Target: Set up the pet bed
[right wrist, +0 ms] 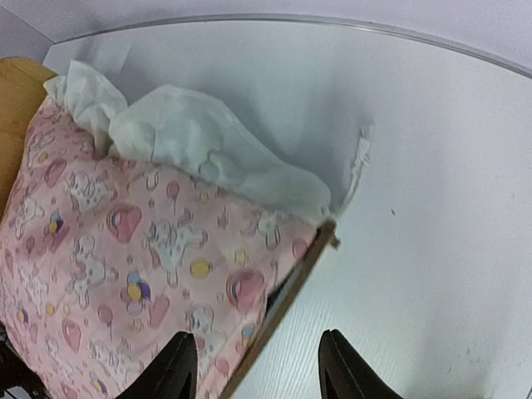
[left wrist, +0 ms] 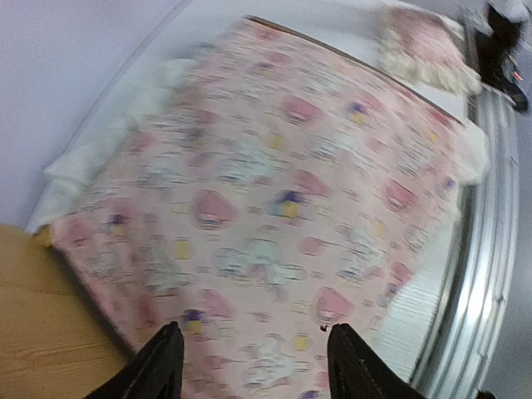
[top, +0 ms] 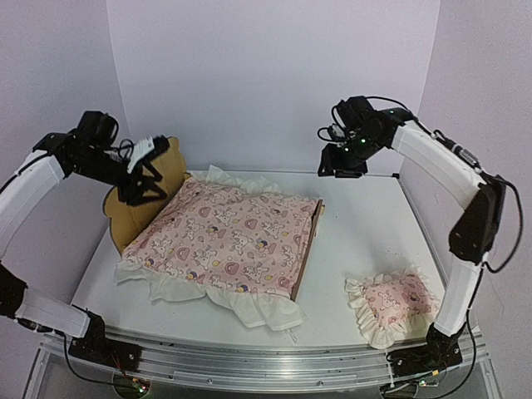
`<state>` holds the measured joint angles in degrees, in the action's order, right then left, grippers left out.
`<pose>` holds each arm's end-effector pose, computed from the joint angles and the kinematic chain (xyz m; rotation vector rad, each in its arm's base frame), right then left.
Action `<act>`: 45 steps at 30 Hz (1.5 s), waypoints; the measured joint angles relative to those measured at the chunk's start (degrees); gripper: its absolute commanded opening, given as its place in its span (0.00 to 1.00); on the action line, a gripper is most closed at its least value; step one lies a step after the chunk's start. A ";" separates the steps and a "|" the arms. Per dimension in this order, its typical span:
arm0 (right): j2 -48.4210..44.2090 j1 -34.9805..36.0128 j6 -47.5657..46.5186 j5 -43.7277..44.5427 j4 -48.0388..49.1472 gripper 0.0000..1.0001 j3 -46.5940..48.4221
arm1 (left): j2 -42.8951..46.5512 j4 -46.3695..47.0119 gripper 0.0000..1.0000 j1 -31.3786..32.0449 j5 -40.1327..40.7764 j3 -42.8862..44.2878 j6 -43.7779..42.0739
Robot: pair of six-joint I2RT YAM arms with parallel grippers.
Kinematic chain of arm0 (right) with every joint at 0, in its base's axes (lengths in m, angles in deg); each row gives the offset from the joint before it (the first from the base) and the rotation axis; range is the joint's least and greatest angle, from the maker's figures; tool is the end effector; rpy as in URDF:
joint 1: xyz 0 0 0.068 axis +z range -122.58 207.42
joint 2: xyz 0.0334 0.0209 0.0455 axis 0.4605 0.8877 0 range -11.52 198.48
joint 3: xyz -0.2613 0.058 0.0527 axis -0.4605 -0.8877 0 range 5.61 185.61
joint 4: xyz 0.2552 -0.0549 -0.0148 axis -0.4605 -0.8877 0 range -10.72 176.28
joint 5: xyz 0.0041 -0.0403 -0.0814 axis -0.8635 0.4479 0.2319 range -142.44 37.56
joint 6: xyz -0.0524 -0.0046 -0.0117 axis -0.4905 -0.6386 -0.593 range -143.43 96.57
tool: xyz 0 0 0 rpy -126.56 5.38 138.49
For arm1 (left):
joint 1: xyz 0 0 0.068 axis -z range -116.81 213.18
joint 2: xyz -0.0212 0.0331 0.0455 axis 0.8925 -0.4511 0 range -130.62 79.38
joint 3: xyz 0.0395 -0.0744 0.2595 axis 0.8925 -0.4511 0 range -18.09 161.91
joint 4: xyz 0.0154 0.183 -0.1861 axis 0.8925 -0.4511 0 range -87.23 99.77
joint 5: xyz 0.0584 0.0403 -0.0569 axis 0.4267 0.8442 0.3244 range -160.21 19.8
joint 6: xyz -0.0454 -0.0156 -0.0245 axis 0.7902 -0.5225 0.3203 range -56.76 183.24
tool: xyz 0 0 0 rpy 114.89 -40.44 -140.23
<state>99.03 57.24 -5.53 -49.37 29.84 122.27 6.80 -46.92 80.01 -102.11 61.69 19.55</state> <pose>0.3652 0.2071 0.3621 -0.2330 2.4602 0.3001 0.2284 -0.0888 0.3763 1.3681 1.8640 -0.4422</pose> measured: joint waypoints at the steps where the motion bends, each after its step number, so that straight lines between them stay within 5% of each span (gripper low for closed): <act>1: 4.75 -0.96 -0.99 -0.95 0.60 0.51 4.70 | 1.69 -1.79 0.55 2.55 0.06 -3.61 -2.06; 5: 19.13 -3.97 -3.01 -3.58 1.65 0.48 16.03 | 5.88 -7.64 0.55 6.08 2.27 -15.47 -9.91; 10: 29.24 -6.44 -4.35 -7.76 1.36 0.46 18.58 | 14.21 -9.44 0.54 6.12 8.37 -28.34 -19.87; 15: 29.60 -6.77 -5.52 -11.37 3.47 0.45 14.10 | 17.29 -5.45 0.54 6.14 15.64 -37.03 -24.13; 24: 20.32 -6.83 -8.67 -15.59 6.80 0.45 -2.82 | 12.48 16.20 0.55 6.14 27.59 -46.46 -25.89; 29: 13.58 -7.64 -9.86 -15.23 6.90 0.44 -13.00 | 0.18 25.16 0.54 5.74 29.31 -43.02 -26.93; 37: 7.30 -8.10 -9.83 -16.23 6.90 0.42 -22.14 | -21.31 34.95 0.56 4.98 30.53 -23.14 -23.90; 45: 2.14 1.24 -5.83 -15.89 7.20 0.42 -31.45 | -30.67 44.20 0.61 3.58 32.90 -11.42 -22.51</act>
<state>101.16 58.48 -11.36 -65.25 37.04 90.81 -23.87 -2.71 83.59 -69.21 50.27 -2.97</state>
